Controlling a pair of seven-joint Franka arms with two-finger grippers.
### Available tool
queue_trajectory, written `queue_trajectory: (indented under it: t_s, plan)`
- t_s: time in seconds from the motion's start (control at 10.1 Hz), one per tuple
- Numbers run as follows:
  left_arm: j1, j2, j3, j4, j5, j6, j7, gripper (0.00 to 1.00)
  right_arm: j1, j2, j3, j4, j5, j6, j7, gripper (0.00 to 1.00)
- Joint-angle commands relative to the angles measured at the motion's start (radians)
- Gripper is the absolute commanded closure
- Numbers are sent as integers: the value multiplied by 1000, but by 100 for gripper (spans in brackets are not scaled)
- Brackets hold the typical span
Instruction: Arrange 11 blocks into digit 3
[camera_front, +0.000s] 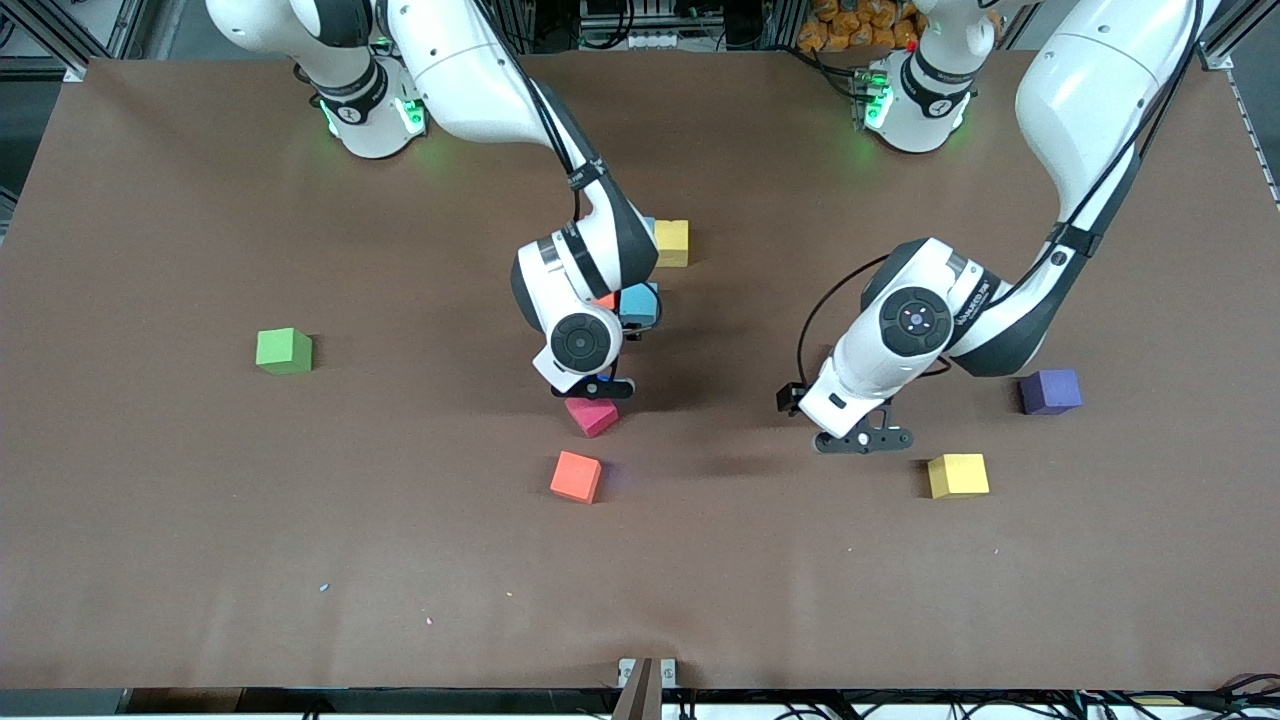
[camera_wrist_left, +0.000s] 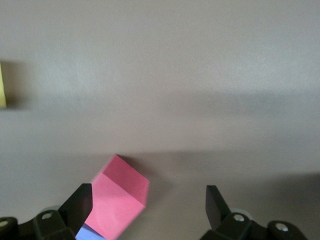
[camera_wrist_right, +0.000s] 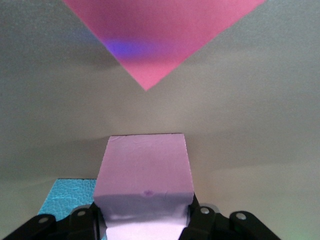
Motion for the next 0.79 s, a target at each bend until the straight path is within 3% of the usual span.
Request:
queue_trajectory:
  t_s: [0.0, 0.69]
  plan:
    - [5, 8, -1, 0, 56, -19, 149, 0, -15, 15, 14, 32, 8, -12, 13, 100]
    - [14, 3, -4, -57, 93, -17, 352, 0, -23, 14, 13, 32, -1, -21, 7, 100]
